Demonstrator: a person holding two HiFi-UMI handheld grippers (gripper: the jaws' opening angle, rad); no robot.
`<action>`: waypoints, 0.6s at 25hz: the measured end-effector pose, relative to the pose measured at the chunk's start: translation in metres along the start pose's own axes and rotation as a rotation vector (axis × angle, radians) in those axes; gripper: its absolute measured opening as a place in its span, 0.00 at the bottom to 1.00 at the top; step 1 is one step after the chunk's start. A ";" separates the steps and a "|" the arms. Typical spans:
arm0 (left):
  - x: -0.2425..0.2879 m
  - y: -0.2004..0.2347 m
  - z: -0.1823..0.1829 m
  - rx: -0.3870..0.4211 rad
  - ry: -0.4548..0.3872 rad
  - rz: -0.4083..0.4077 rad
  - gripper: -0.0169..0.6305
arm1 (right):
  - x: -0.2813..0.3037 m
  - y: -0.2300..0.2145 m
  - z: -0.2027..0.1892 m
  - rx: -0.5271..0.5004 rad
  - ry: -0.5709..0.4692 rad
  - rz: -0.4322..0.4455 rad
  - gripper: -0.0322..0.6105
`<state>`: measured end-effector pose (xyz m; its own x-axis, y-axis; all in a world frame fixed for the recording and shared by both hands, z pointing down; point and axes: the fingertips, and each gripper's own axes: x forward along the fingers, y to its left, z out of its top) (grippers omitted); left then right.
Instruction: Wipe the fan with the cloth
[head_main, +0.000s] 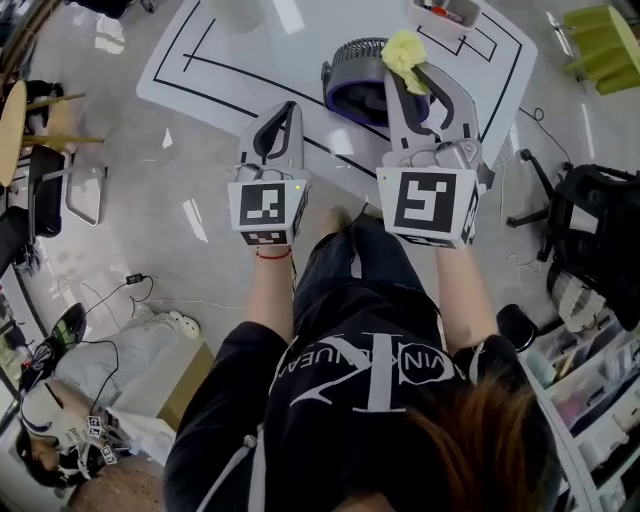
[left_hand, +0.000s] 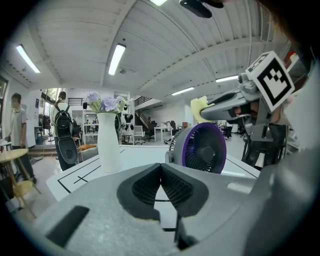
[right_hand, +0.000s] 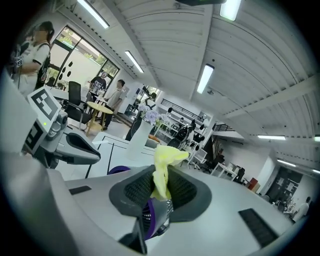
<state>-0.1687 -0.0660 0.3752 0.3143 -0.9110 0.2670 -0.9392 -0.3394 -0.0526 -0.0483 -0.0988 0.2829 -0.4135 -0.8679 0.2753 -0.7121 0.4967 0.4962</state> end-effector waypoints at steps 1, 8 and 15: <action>0.000 0.000 0.001 0.000 0.001 0.009 0.04 | -0.001 -0.003 -0.003 0.000 0.002 0.005 0.16; 0.001 0.008 0.010 -0.005 0.011 0.071 0.04 | -0.004 -0.012 -0.017 -0.001 0.007 0.038 0.16; -0.004 0.007 0.015 -0.016 0.016 0.112 0.04 | -0.013 -0.015 -0.037 0.001 0.023 0.081 0.16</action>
<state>-0.1740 -0.0685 0.3592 0.2049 -0.9392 0.2755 -0.9705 -0.2316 -0.0677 -0.0115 -0.0955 0.3027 -0.4563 -0.8249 0.3336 -0.6773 0.5651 0.4711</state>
